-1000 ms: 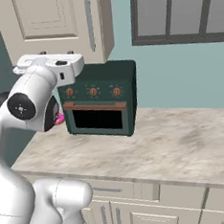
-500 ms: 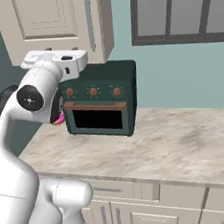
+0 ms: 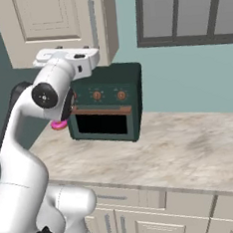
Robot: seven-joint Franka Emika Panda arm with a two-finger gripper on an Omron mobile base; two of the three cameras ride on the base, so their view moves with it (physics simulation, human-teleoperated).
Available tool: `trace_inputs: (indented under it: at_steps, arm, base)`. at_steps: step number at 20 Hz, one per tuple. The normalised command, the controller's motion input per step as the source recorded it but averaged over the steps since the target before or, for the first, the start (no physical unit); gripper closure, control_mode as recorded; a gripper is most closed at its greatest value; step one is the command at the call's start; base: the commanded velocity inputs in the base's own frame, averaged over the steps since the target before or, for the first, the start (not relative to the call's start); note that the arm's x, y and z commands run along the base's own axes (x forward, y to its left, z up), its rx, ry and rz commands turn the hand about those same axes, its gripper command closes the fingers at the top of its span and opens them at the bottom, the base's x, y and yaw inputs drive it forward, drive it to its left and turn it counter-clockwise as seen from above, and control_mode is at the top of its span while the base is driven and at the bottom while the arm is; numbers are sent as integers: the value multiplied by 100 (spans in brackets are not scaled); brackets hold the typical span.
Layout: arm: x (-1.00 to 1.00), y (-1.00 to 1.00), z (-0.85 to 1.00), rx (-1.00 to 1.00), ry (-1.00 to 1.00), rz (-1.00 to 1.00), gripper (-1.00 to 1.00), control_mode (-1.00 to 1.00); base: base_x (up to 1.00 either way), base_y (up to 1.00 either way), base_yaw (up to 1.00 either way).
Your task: Pick the spray and bar soap from the cabinet and place them on the counter.
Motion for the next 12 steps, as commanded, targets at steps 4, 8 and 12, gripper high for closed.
trace_inputs:
  at_steps: [4, 8, 12]
  arm:
    - [44, -3, 0, 0, 0, 0, -100, -100]
    - [38, 0, 0, 0, 0, 0, -100, -100]
    - [36, 0, 0, 0, -1, 0, -100, -100]
  base:
    - [0, 0, 0]
    - [0, 0, 0]
    - [0, 0, 0]
